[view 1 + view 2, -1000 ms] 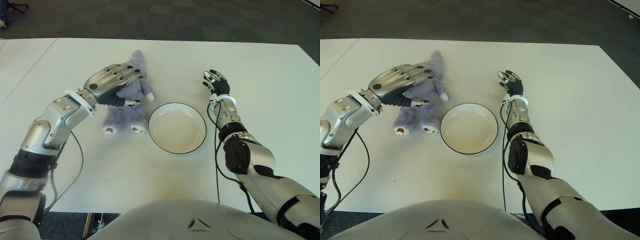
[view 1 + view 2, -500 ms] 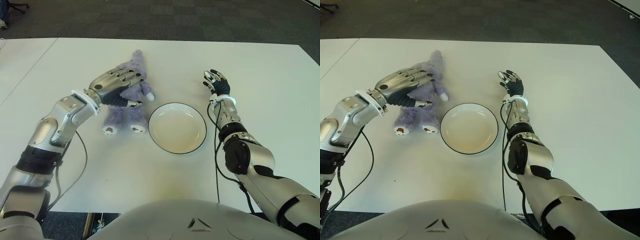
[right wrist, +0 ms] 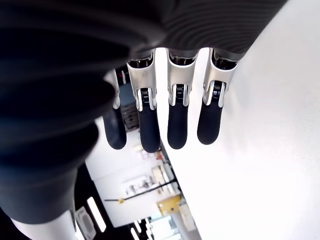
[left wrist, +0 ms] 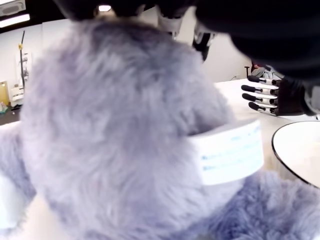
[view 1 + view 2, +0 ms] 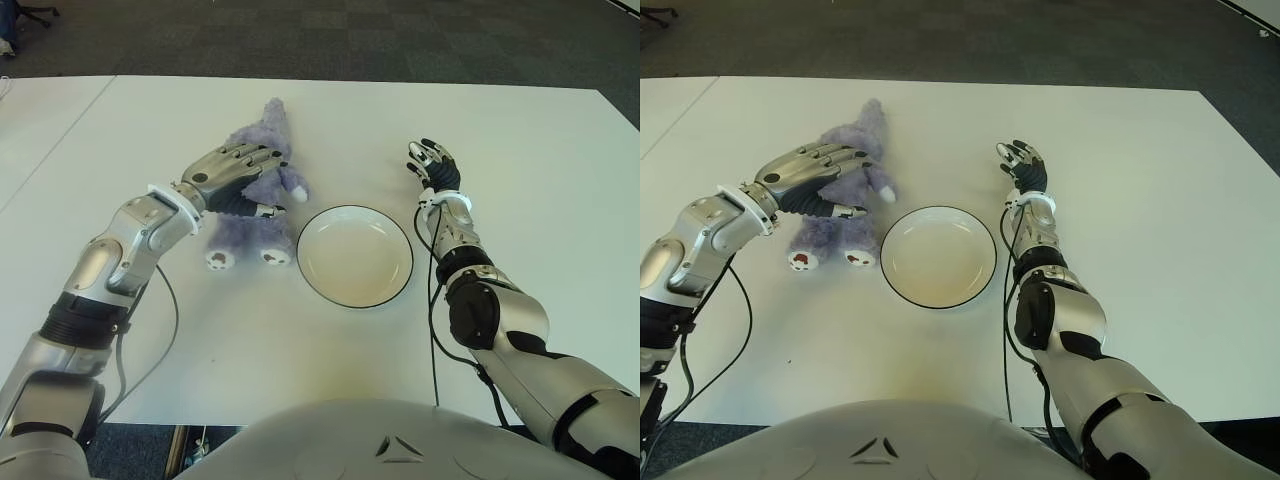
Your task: Put the doll into the plate.
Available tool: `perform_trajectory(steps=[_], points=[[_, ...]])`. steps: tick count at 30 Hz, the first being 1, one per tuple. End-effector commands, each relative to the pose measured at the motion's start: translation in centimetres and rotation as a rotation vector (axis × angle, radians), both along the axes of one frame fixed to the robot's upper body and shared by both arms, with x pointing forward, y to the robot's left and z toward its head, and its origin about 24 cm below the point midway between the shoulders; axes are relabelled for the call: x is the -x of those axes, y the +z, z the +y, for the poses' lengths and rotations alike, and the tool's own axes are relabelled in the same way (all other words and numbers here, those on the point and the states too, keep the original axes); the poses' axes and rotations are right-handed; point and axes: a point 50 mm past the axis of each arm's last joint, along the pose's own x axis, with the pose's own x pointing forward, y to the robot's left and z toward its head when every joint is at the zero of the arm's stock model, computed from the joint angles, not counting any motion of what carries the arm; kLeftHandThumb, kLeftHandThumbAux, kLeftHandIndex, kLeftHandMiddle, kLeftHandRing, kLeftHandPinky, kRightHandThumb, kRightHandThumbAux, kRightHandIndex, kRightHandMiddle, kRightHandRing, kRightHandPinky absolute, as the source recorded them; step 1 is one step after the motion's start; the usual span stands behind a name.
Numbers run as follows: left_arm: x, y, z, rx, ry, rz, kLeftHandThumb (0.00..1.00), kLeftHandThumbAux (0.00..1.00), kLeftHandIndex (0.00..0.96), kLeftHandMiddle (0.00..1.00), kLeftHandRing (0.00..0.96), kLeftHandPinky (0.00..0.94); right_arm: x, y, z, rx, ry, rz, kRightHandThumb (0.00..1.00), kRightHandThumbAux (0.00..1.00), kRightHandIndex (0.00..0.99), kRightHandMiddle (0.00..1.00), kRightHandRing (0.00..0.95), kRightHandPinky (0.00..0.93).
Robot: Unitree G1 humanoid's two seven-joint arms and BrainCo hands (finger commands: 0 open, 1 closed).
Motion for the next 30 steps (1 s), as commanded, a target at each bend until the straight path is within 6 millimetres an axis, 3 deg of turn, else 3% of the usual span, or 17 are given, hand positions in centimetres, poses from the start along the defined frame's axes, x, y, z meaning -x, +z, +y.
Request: perform_trajectory(steps=[1, 10, 30], points=[[0.6, -2.4, 1.5, -0.067, 0.077, 0.099, 0.229, 0.214, 0.0, 0.0, 0.0, 0.0, 7.4, -8.7, 0.1, -0.042, -0.113, 0.238, 0.029, 0.822, 0.267, 0.276, 0.243, 0.199], [0.8, -2.3, 2.4, -0.145, 0.138, 0.106, 0.317, 0.191, 0.0, 0.0, 0.0, 0.0, 7.4, -8.7, -0.1, -0.038, -0.115, 0.239, 0.041, 0.839, 0.27, 0.28, 0.243, 0.19], [0.9, -2.1, 3.4, -0.295, 0.176, 0.062, 0.374, 0.186, 0.0, 0.0, 0.0, 0.0, 7.3, -8.6, 0.0, -0.021, -0.116, 0.241, 0.052, 0.842, 0.289, 0.297, 0.255, 0.197]])
